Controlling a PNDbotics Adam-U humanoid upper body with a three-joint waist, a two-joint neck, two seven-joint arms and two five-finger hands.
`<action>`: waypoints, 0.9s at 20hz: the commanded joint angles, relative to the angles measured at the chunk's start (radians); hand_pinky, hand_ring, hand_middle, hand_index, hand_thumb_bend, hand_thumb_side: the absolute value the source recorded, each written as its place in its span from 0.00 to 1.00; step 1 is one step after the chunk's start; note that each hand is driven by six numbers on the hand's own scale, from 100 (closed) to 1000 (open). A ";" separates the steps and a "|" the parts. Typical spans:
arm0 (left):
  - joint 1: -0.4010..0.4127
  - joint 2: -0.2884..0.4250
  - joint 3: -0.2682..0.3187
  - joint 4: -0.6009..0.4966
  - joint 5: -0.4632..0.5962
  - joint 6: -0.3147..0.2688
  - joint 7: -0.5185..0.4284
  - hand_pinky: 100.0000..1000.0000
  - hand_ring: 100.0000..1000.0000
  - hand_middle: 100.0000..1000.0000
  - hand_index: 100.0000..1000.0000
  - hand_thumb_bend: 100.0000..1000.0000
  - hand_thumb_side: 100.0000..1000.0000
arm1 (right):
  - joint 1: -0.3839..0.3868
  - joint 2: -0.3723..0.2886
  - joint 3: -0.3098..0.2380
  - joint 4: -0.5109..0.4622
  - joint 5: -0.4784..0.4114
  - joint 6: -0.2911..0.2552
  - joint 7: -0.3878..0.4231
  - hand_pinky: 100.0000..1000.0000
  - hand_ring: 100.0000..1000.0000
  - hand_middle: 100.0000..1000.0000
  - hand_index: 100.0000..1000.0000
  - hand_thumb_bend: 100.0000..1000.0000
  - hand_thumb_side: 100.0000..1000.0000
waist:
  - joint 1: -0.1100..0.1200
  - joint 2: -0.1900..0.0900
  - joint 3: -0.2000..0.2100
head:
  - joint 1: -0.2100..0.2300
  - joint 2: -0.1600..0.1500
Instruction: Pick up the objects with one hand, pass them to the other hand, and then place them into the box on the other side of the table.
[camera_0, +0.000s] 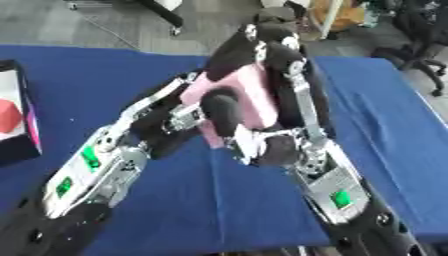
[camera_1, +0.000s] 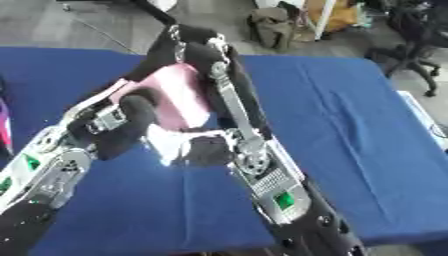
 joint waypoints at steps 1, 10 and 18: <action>-0.003 0.008 -0.004 0.009 -0.007 0.003 -0.008 0.61 0.34 0.13 0.21 0.25 0.30 | -0.013 -0.010 -0.008 -0.017 0.036 -0.011 0.000 0.28 0.34 0.23 0.32 0.14 0.46 | 0.006 -0.015 -0.002 | 0.000 -0.002; 0.008 0.015 -0.004 0.029 -0.031 -0.003 -0.031 0.62 0.35 0.14 0.21 0.25 0.30 | -0.001 -0.013 -0.023 -0.017 0.148 -0.040 -0.042 0.41 0.44 0.34 0.41 0.18 0.47 | 0.007 -0.017 0.003 | 0.009 -0.002; 0.009 0.014 -0.009 0.043 -0.045 -0.006 -0.050 0.62 0.36 0.14 0.21 0.24 0.31 | 0.005 -0.014 -0.018 -0.017 0.195 -0.024 -0.080 0.84 0.86 0.84 0.77 0.17 0.51 | 0.007 -0.017 0.003 | 0.009 -0.002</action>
